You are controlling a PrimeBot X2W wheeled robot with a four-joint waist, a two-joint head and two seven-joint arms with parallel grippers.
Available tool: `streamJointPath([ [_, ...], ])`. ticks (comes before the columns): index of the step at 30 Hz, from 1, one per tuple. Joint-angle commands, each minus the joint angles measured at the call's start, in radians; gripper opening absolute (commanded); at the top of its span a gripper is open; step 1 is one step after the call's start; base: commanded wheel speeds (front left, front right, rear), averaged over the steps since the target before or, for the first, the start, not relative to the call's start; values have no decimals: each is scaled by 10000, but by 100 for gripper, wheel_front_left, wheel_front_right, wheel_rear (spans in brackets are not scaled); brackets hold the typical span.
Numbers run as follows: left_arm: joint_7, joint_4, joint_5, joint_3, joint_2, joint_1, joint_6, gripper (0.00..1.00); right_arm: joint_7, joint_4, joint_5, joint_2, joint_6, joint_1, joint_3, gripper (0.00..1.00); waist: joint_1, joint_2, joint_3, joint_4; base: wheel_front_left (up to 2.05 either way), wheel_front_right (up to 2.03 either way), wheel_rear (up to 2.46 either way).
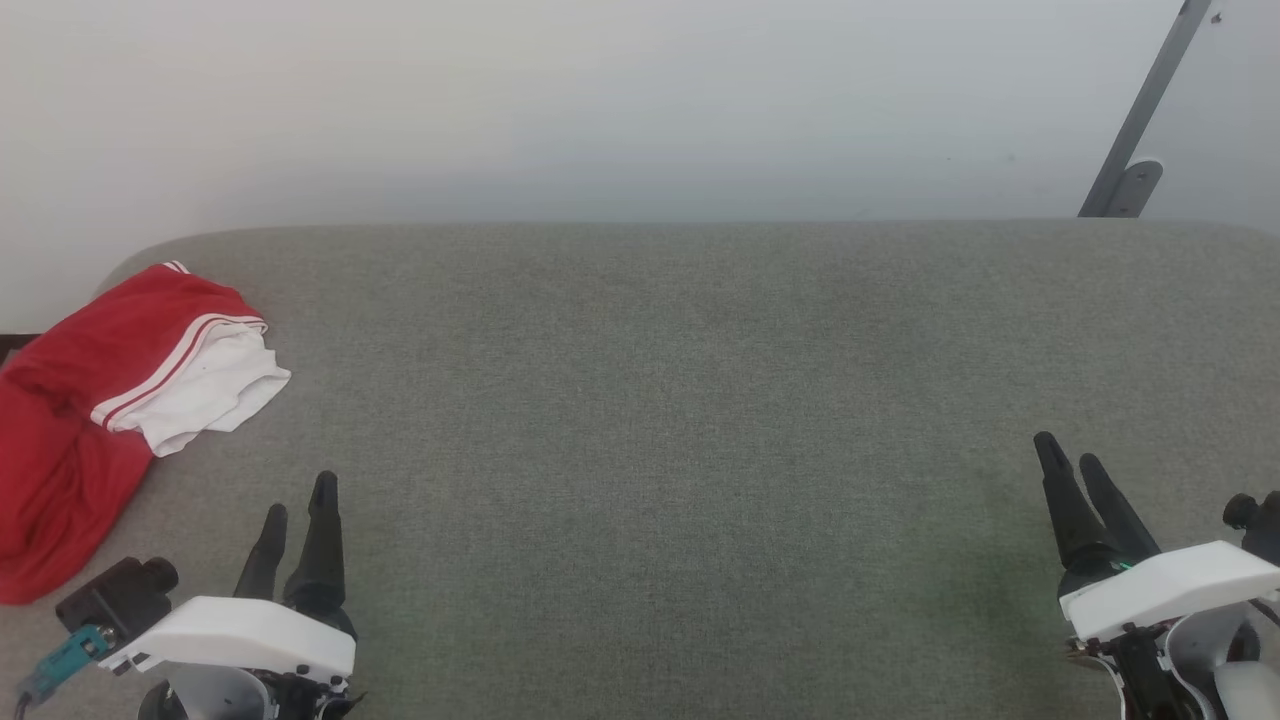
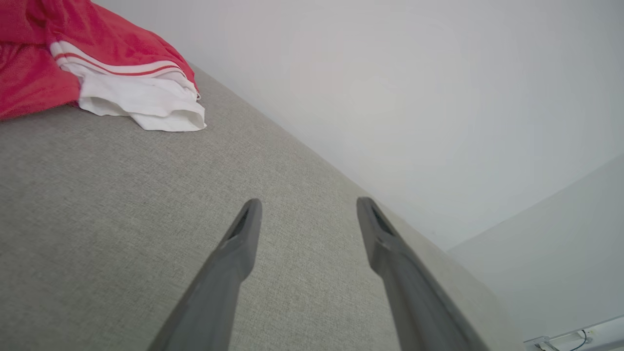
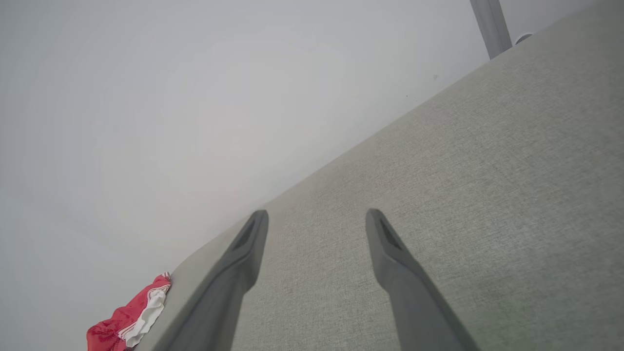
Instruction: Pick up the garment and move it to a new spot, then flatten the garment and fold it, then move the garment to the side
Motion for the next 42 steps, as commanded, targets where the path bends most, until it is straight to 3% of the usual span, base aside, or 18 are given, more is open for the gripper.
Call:
streamJointPath([
  [1, -124, -200, 334, -30, 130, 1, 61, 100, -94, -167, -335, -134, 2, -253, 1, 100, 0, 0, 7, 0, 0, 0, 0],
  [42, -1137, -1026, 3528, -750, 888, 474, 895, 100, -495, -727, -3933, -720, 3, -117, 83, 100, 0, 0, 20, -6, 0, 0, 0],
])
